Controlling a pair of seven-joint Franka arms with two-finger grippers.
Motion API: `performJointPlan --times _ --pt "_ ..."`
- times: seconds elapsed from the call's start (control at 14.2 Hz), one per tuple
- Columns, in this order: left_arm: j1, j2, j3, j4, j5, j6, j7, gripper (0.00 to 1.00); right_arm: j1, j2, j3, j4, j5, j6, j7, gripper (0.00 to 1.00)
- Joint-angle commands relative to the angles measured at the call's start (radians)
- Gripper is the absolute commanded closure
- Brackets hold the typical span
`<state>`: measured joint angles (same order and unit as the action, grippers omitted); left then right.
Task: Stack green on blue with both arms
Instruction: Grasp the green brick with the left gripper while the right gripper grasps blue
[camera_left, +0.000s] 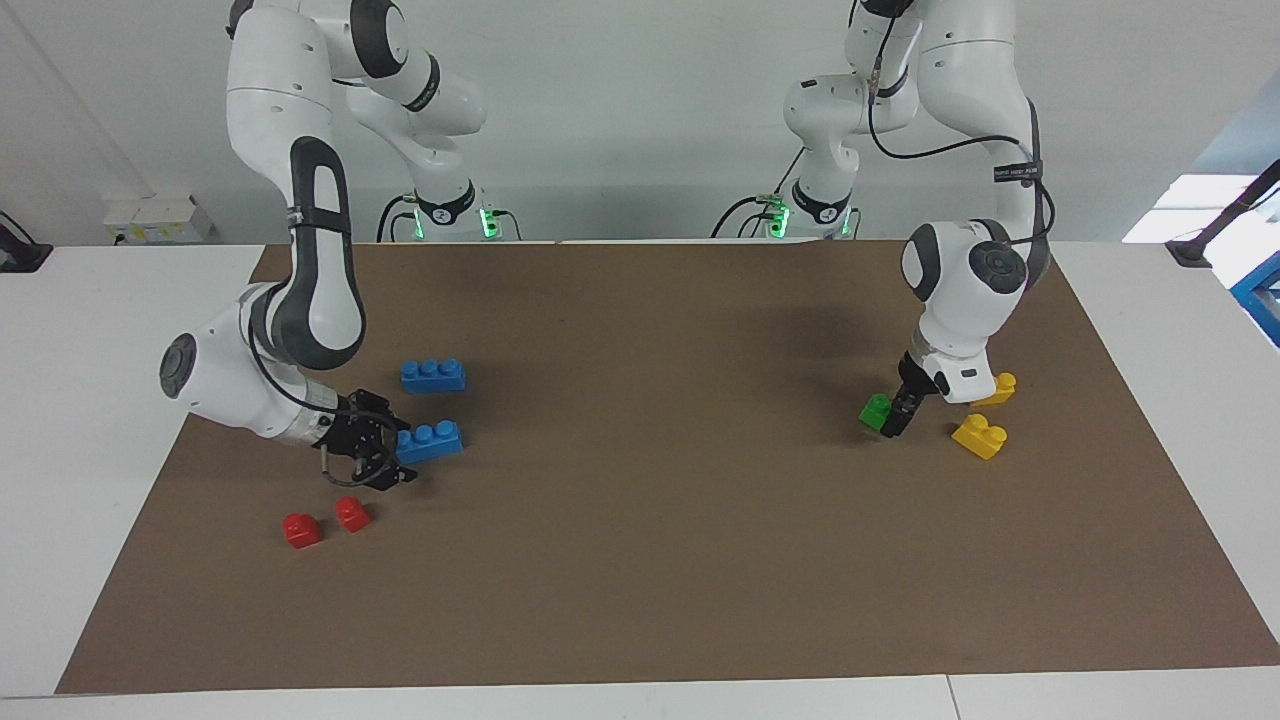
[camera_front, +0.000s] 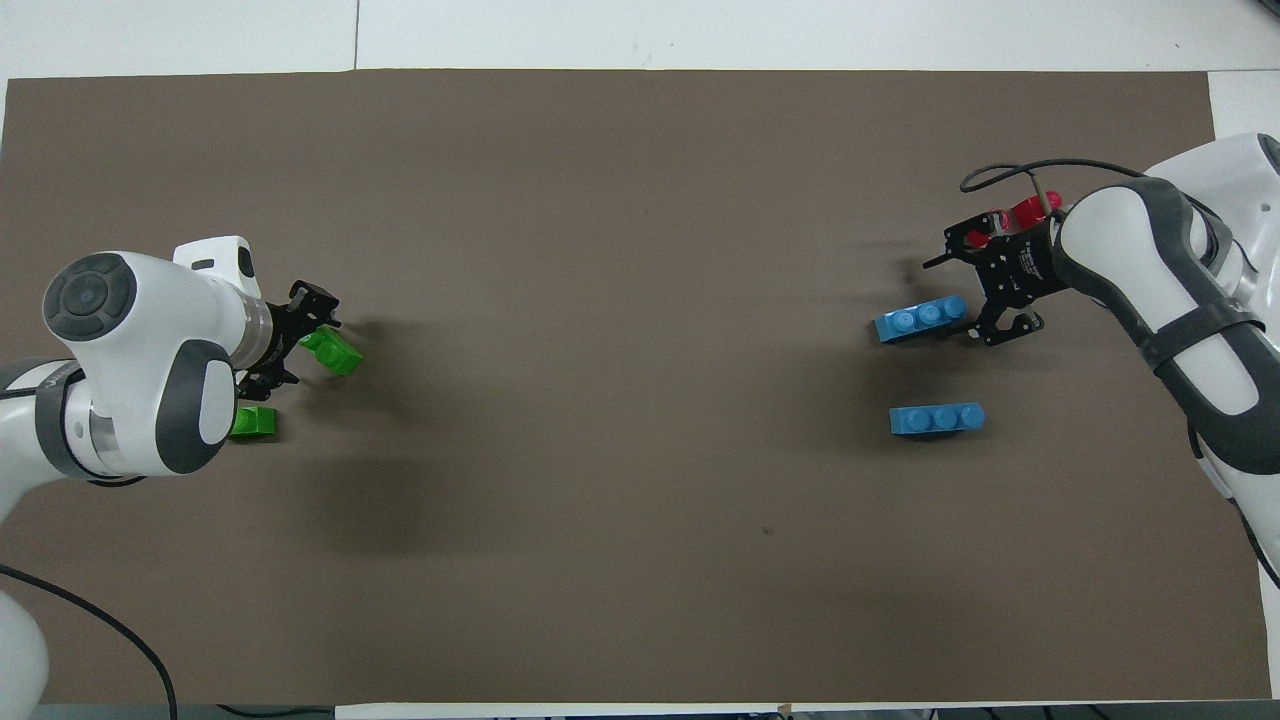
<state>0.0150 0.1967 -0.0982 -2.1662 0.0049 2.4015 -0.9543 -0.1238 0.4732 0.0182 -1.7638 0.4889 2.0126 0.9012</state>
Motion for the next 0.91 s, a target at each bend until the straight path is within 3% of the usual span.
performJointPlan --times 0.0,0.07,0.14,0.21,0.56,0.84 --pt "0.003 0.013 0.0 0.006 0.02 0.016 -0.036 0.32 -0.005 -0.011 0.006 -0.037 0.031 0.037 -0.034 0.15" --pt "0.003 0.012 0.0 0.006 0.02 0.019 -0.043 0.57 -0.007 -0.011 0.005 -0.037 0.045 0.031 -0.038 0.3" --pt "0.003 0.013 0.0 0.006 0.021 0.025 -0.043 0.83 -0.014 -0.013 0.006 -0.036 0.054 0.015 -0.065 0.64" --pt "0.003 0.013 0.0 0.009 0.02 0.033 -0.043 1.0 -0.016 -0.015 0.005 -0.032 0.056 -0.009 -0.112 1.0" --pt "0.005 0.015 0.0 0.017 0.02 0.039 -0.037 1.0 0.01 -0.04 0.006 -0.02 0.054 -0.037 -0.119 1.0" --pt "0.003 0.0 0.0 0.04 0.02 -0.007 -0.043 1.0 0.107 -0.122 0.009 -0.02 0.057 -0.081 0.123 1.0"
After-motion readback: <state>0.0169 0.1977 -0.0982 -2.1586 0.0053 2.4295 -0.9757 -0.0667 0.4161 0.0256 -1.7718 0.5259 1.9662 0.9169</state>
